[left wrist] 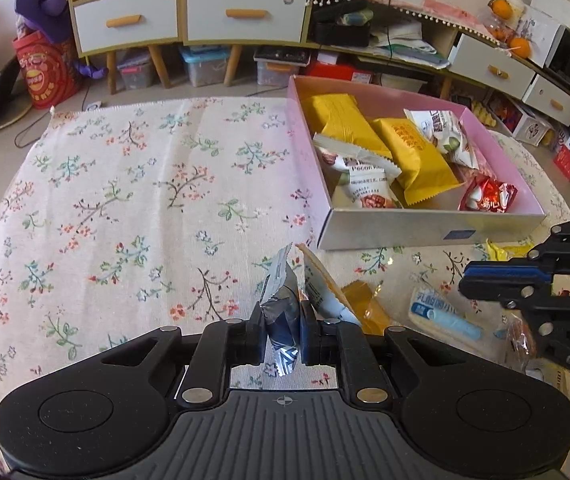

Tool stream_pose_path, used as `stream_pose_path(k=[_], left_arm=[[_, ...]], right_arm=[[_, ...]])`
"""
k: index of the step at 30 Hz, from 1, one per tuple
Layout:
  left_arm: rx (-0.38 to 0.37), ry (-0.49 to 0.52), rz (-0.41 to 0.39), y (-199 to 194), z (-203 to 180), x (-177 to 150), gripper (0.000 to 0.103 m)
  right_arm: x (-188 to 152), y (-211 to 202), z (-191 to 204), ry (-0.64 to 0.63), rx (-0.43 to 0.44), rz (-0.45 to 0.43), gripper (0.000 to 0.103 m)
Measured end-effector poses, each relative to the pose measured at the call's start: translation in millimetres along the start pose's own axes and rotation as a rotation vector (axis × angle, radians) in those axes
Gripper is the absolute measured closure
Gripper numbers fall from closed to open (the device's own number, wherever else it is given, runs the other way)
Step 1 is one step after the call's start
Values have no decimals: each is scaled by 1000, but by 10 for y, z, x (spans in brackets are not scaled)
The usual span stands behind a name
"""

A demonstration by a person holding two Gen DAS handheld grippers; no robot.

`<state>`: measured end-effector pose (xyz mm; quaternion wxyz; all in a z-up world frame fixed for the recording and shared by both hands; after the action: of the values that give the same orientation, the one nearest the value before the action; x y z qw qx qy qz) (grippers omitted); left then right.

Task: Organize snacks
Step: 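Lift both held snacks and carry them over the pink box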

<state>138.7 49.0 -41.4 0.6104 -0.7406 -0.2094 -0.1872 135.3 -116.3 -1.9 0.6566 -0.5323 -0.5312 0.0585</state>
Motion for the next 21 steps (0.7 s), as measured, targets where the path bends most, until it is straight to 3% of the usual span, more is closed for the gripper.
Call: stream_pose_path(k=[2, 3, 6, 9, 15, 19, 21], left_arm=[[4, 5, 9, 24, -16, -14, 90], [3, 9, 13, 33, -25, -22, 90], [1, 19, 20, 46, -49, -34, 90], [-1, 26, 26, 50, -56, -47, 90], [5, 45, 31, 53, -78, -77, 90], [3, 49, 27, 39, -99, -66, 90], [2, 52, 24, 27, -116, -60, 90]], right_arm=[[-20, 63, 3, 8, -7, 30, 94], [-34, 93, 7, 13, -9, 46, 85], [-75, 135, 8, 38, 23, 62, 70], [-91, 157, 31, 64, 67, 72, 63], [-165, 293, 114, 28, 47, 134, 65], [-181, 254, 94, 33, 43, 104, 84], [-183, 241, 87, 37, 47, 99, 85]])
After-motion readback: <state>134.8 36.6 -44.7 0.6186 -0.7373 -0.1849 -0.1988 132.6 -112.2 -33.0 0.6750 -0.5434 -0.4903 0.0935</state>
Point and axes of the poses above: each gripper's, at about its wrist camera, not at the fingertips, and y roughly the way its jaws point, z to its left, x to its top, the point moved 1 cm from there along y, roughly the way its jaws point, and after that the axes turned 8 degrees about -y, right-handed, at the moved point
